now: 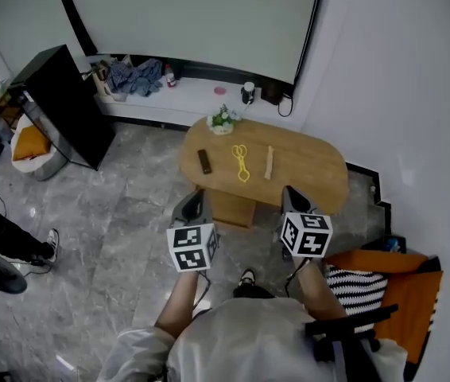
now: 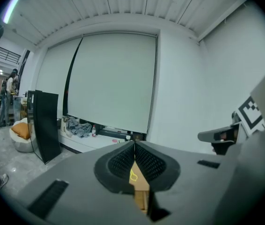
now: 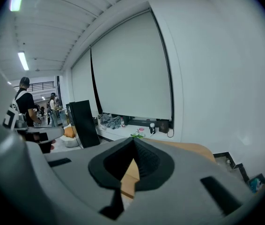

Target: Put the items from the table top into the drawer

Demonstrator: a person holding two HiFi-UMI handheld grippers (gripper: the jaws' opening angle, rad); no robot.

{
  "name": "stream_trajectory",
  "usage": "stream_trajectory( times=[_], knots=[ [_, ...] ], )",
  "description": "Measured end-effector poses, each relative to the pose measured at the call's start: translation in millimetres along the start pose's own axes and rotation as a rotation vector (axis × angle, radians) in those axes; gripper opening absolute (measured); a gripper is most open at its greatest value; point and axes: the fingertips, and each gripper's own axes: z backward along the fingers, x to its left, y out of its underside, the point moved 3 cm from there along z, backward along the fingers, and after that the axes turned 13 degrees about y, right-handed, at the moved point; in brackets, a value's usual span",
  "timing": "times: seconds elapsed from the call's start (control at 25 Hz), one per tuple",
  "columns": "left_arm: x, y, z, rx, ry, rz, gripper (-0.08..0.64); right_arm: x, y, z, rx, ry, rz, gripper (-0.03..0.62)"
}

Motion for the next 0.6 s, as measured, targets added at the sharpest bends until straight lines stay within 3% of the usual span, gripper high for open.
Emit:
stream_trajectory(
  times=[0.36,0.6],
  knots=[
    [33,-13,-96,0.026,-0.08,0.021,0.009,-21,-35,-109,0.046,-0.065,0.033,-0.008],
    [73,-7,-125,0.065,-0.094,0.036,0.009,-1,-30,-162,0.108,-0.07,0.009,-0.008]
  ],
)
